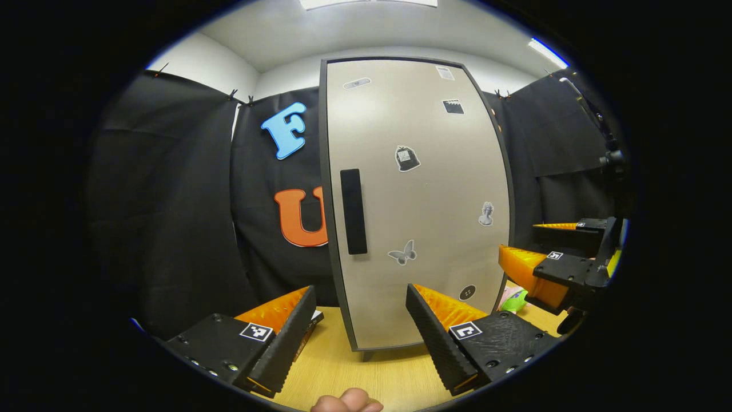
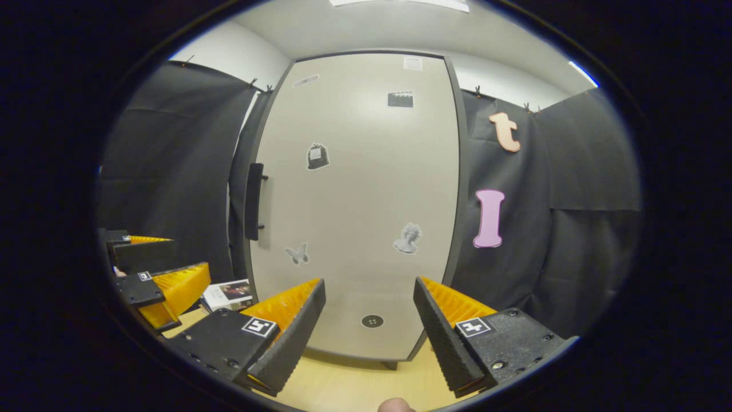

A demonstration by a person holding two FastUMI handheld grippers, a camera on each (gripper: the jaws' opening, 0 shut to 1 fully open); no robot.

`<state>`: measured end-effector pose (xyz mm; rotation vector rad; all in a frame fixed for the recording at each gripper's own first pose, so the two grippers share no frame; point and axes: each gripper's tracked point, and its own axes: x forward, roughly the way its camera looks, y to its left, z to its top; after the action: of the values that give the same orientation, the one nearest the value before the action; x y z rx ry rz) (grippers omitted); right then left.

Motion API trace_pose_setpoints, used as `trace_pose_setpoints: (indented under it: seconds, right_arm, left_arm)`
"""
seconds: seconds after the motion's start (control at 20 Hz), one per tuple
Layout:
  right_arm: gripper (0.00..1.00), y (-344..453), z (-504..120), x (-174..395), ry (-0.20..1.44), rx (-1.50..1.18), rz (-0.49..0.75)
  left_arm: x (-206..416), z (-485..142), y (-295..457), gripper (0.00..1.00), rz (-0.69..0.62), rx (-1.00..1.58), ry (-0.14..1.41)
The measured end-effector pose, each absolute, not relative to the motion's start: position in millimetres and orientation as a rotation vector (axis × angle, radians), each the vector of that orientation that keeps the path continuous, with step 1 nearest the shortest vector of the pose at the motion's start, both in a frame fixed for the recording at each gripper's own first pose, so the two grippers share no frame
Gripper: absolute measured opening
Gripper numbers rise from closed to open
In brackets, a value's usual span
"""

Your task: Open the cabinet door with the right hand, grasp the bottle in the cabinet with the left hand and place it on the coaster, then close the cabinet door with the right hand.

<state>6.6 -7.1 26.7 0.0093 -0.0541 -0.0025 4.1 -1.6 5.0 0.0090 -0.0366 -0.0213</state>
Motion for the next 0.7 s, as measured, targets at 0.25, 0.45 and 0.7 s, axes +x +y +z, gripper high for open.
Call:
trace_pose_setpoints:
  seconds: [0.25,0.45,0.7]
  right_arm:
    - [0.99,11.2,52.4,26.3,-0.091,0.000,0.046]
    - [0.99,36.2,70.7,50.2,-0.101,-0.010,0.089]
    - [0.99,87.9,84.3,78.3,-0.110,-0.010,0.173]
  left_arm:
    - [-0.5,1.1,-2.6,0.96,-0.041,0.004,-0.039]
    - [-17.2,-2.4,1.1,0.96,-0.055,0.023,-0.057]
    - [-39.0,-17.5,6.3,0.96,-0.052,0.045,-0.040]
